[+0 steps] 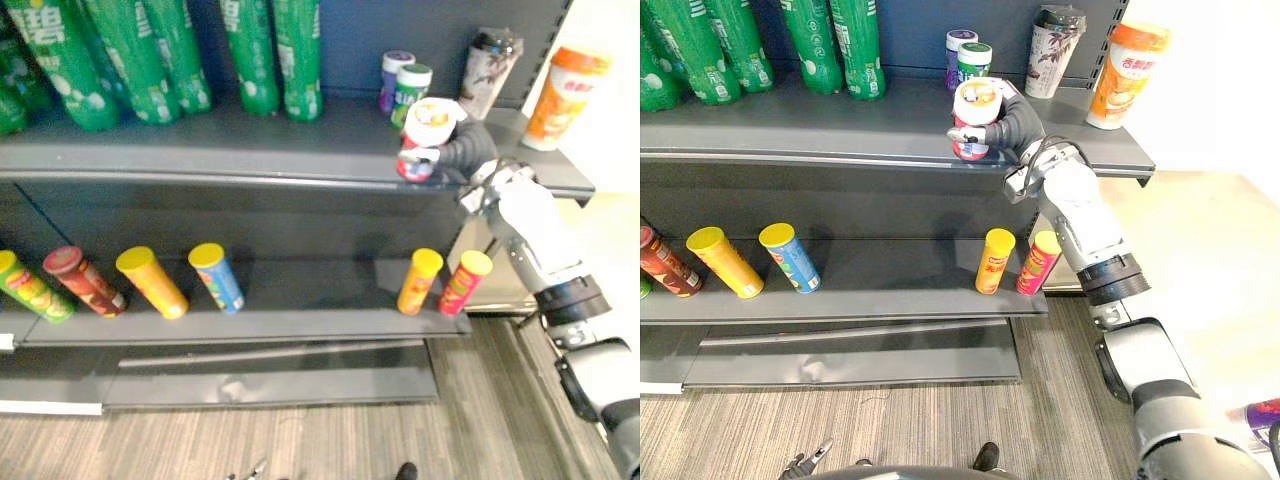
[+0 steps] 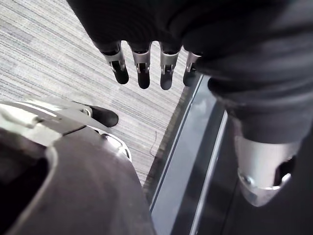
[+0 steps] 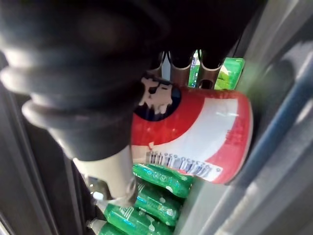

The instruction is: Put the gum and the chips on the shelf.

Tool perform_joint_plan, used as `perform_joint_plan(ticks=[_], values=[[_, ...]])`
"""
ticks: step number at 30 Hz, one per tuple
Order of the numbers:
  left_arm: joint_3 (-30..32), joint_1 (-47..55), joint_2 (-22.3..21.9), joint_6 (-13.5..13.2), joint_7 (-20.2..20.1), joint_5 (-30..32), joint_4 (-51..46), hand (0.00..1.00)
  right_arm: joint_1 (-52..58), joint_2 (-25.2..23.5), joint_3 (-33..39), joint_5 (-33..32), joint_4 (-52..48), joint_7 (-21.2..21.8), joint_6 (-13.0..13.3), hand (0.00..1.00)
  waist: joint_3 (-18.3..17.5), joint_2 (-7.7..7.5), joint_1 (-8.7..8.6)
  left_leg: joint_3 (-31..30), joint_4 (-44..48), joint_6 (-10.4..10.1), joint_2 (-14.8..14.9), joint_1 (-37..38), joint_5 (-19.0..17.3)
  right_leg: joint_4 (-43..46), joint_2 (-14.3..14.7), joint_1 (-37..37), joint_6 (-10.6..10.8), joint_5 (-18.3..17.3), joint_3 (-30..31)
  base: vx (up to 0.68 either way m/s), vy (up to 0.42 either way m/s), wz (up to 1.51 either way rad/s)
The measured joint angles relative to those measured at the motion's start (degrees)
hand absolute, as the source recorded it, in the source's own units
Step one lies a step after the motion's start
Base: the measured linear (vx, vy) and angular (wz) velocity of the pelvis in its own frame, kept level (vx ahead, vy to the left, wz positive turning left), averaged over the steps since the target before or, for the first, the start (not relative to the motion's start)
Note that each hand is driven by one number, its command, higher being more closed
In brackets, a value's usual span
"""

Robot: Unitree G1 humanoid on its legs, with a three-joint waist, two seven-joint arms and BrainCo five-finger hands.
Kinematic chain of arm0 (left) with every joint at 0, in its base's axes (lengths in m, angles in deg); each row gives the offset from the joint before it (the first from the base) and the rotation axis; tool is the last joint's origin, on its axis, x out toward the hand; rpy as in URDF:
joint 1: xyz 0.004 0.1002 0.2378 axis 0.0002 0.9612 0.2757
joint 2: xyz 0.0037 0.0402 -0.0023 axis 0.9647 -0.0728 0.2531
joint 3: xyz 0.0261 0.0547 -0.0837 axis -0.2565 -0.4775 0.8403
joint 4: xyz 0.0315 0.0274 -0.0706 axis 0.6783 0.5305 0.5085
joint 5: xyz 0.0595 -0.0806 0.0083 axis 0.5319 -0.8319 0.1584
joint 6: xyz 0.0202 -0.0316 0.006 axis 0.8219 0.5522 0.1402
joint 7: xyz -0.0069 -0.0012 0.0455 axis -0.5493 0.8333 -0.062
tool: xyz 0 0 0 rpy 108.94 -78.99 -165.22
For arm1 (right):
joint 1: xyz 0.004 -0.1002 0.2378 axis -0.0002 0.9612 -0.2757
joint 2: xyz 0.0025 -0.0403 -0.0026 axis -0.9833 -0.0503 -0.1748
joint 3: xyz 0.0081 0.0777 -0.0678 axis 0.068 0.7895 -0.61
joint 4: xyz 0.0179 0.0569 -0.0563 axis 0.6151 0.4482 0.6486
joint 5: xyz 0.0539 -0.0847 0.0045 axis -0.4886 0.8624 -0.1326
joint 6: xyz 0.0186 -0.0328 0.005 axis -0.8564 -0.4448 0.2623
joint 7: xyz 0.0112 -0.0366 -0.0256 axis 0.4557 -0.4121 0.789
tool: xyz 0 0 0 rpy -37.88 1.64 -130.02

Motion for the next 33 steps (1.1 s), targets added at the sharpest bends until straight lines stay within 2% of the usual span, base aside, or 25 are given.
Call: perform_joint_plan(ticks=[9, 11, 23, 27, 28, 33], values=[[-0.6, 0.2, 0.5, 0.6, 0.0, 0.0, -0.1, 0.0, -3.1, 0.0, -0.3, 1.6, 5.9, -0.4, 2.0, 1.0, 0.7, -0.42, 0.82, -0.9, 0.0, -0.3, 0.3, -0.4, 0.2, 0.0, 0.2, 0.0, -0.2, -0.2, -0.5, 0.0, -0.001, 0.04], [-1.4, 0.2, 0.7, 0.6, 0.0, 0.0, -0.8, 0.0, -3.8, 0.2, -0.3, 1.7, 7.0, -0.5, 2.1, 1.0, 1.0, -0.42, 1.42, -0.9, -0.1, -0.3, 0.3, -0.4, 0.2, 0.0, 0.2, 0.1, -0.4, -0.4, -0.7, 0.0, 0.0, 0.0], [-2.3, 0.4, 1.3, 1.0, 0.0, 0.0, -1.7, 0.0, -7.0, 0.2, -0.7, 2.1, 10.9, 0.0, 2.0, 1.0, 2.5, -0.67, 1.59, -2.2, 0.0, -0.4, 0.4, -1.2, 0.7, 0.0, 0.2, 0.1, -0.5, -0.4, -1.7, 0.01, 0.003, 0.05], [-2.7, 0.5, 1.5, 1.0, -0.1, 0.0, -1.7, 0.0, -7.1, 0.1, -2.8, 2.3, 12.6, 0.1, 2.2, 1.0, 2.5, -0.71, 1.59, -2.2, 0.0, -0.4, 0.4, -1.2, 0.7, 0.0, 0.2, 0.2, -0.5, -0.4, -1.6, 0.01, 0.003, 0.0], [-3.0, 0.4, 1.6, 1.1, -0.1, 0.0, -1.7, 0.0, -7.2, 0.2, -2.7, 2.2, 13.0, 0.1, 2.3, 0.0, 2.5, -0.71, 1.59, -2.2, -0.1, -0.3, 0.4, -1.2, 0.7, 0.0, 0.2, 0.1, -0.5, -0.4, -1.6, 0.0, 0.0, 0.0], [-3.3, 0.4, 1.7, 1.1, -0.2, 0.0, -1.8, 0.0, -7.2, 0.2, -2.9, 2.2, 13.6, 0.1, 3.3, 0.0, 2.6, -0.64, 1.62, -2.2, -0.1, -0.3, 0.4, -1.2, 0.7, 0.0, 0.2, 0.1, -0.4, -0.4, -1.6, 0.0, 0.0, 0.0]])
